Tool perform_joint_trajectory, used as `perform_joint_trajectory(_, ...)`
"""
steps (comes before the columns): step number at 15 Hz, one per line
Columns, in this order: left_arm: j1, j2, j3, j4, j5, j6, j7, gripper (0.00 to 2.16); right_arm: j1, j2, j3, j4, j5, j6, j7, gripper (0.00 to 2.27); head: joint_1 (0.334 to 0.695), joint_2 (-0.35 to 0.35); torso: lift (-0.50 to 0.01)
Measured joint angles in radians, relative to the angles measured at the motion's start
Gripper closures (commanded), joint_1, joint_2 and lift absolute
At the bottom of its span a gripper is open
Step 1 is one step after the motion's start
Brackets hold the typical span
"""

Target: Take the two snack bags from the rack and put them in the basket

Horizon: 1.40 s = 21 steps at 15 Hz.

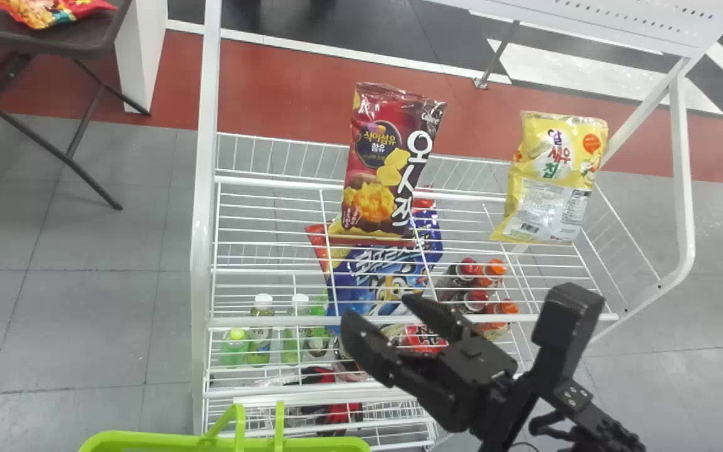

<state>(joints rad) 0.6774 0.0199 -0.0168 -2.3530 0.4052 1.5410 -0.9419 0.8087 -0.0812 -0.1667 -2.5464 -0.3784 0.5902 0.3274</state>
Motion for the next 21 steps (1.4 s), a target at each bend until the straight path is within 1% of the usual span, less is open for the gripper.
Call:
perform_joint_trajectory(3,-0.001,0.0,-0.001,0.004,-0.001,-0.003,0.002,1.69,0.063,0.043,0.053,0.058,0.06,-0.289,-0.005,0.09,0.695,-0.35,-0.011)
perform_joint_trajectory(4,-0.003,-0.001,-0.001,0.006,-0.002,-0.004,0.003,1.69,0.082,0.05,0.073,0.079,0.084,-0.358,-0.018,0.09,0.695,-0.35,-0.011)
perform_joint_trajectory(5,-0.006,-0.001,-0.002,0.009,-0.003,-0.004,0.004,1.69,0.099,0.054,0.084,0.084,0.094,-0.357,-0.052,0.09,0.695,-0.35,-0.011)
perform_joint_trajectory(7,-0.011,-0.001,-0.004,0.015,-0.005,-0.005,0.005,1.69,0.123,0.057,0.085,0.086,0.104,-0.361,-0.102,0.1,0.695,-0.35,-0.011)
perform_joint_trajectory(9,-0.016,-0.001,-0.006,0.025,-0.005,-0.006,0.005,1.69,0.132,0.058,0.074,0.107,0.132,-0.453,-0.122,0.1,0.695,-0.35,-0.011)
perform_joint_trajectory(13,-0.025,-0.003,-0.009,0.041,-0.005,-0.022,-0.001,1.69,0.135,0.06,0.087,0.125,0.212,-0.573,-0.128,0.11,0.695,-0.35,-0.011)
perform_joint_trajectory(21,-0.023,-0.003,-0.006,0.051,-0.005,-0.026,-0.007,1.69,0.148,0.058,0.102,0.119,0.256,-0.612,-0.15,0.11,0.695,-0.35,-0.011)
